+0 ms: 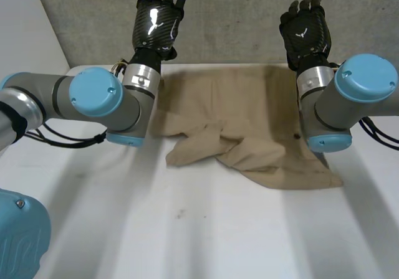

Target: Fold the shorts.

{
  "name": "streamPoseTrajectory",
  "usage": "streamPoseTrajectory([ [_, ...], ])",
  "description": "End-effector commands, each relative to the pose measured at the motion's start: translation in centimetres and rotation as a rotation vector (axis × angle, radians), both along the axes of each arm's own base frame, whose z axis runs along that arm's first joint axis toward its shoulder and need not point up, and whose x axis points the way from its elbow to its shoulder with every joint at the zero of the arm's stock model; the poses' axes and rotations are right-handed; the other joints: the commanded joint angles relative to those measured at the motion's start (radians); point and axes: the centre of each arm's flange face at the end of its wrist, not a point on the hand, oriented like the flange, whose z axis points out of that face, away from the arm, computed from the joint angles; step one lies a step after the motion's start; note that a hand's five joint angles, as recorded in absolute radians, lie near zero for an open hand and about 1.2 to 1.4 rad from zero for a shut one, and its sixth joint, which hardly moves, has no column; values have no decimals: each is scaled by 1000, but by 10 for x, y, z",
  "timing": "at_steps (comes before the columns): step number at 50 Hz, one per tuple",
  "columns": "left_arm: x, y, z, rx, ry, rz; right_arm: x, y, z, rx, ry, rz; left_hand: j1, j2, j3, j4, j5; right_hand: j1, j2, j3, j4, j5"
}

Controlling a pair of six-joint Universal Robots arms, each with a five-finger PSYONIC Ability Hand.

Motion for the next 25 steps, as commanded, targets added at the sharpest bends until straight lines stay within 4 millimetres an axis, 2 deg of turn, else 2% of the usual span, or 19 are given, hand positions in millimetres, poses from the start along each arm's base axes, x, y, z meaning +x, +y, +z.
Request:
streamPoseTrajectory([
  [1,10,23,12,20,-12,-18,-8,34,22,71,-17,32,-19,-28,-39,-29,-47,-24,-40,-35,-53,-62],
  [5,21,40,18,50,-19,-7,-15,51,23,167,2,37,-18,-27,-38,-28,-46,-24,-40,-35,-53,-62],
  [8,24,44,18,59,-22,-4,-22,62,25,233,0,36,-13,-21,-32,-22,-40,-24,-40,-35,-53,-62],
  [10,31,57,13,99,-41,0,-28,74,24,316,-9,41,-4,-13,-23,-13,-31,-24,-40,-35,-53,-62],
  [11,31,57,13,99,-41,0,-30,78,22,345,-12,44,-4,-13,-23,-13,-31,-24,-40,-35,-53,-62],
  [15,41,90,-4,210,-90,10,-37,101,18,472,-34,79,11,2,-9,1,-17,-24,-40,-35,-53,-62],
  [17,43,94,-8,231,-101,13,-40,109,17,518,-43,96,11,2,-9,1,-17,-24,-40,-35,-53,-62],
  [21,52,121,-31,368,-180,11,-64,118,7,652,-95,86,78,69,59,69,51,-24,-40,-35,-53,-62],
  [25,54,128,-40,427,-210,9,-84,126,-2,755,-141,60,105,96,85,95,77,-24,-40,-35,-53,-62],
])
